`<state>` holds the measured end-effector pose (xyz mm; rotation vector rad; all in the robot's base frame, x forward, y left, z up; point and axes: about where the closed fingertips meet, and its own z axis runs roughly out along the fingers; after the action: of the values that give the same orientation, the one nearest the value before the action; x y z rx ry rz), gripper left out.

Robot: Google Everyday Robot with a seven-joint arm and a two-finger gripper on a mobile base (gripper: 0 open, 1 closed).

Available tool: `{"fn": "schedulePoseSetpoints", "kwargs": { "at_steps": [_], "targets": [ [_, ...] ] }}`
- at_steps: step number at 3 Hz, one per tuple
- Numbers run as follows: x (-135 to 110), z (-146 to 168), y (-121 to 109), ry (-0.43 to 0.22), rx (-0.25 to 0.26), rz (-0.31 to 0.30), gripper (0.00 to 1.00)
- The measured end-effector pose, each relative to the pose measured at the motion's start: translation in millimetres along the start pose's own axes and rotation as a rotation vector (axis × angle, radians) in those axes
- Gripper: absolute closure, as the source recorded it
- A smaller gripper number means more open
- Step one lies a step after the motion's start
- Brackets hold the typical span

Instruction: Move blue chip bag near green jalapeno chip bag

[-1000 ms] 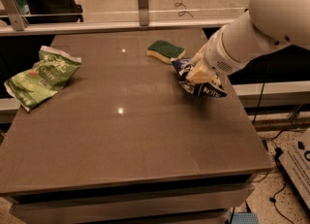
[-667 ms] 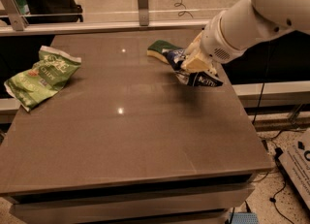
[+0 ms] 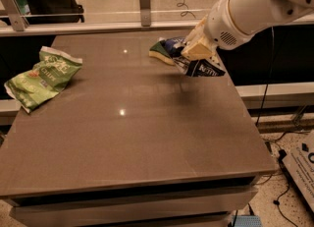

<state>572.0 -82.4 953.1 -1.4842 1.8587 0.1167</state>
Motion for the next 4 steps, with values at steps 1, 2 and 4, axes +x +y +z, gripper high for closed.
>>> {"fn": "schedulePoseSetpoints", "kwargs": {
  "at_steps": [1,2,4],
  "targets": [
    [-27.8,6.4,1.0,-0.097,0.014,0.022,1.0],
    [-87.5,22.1,-2.7,-0.25,0.034,0.034,1.0],
    [-162.8,82.7,21.8,-0.394,-0.018,0.068,1.0]
  ]
}}
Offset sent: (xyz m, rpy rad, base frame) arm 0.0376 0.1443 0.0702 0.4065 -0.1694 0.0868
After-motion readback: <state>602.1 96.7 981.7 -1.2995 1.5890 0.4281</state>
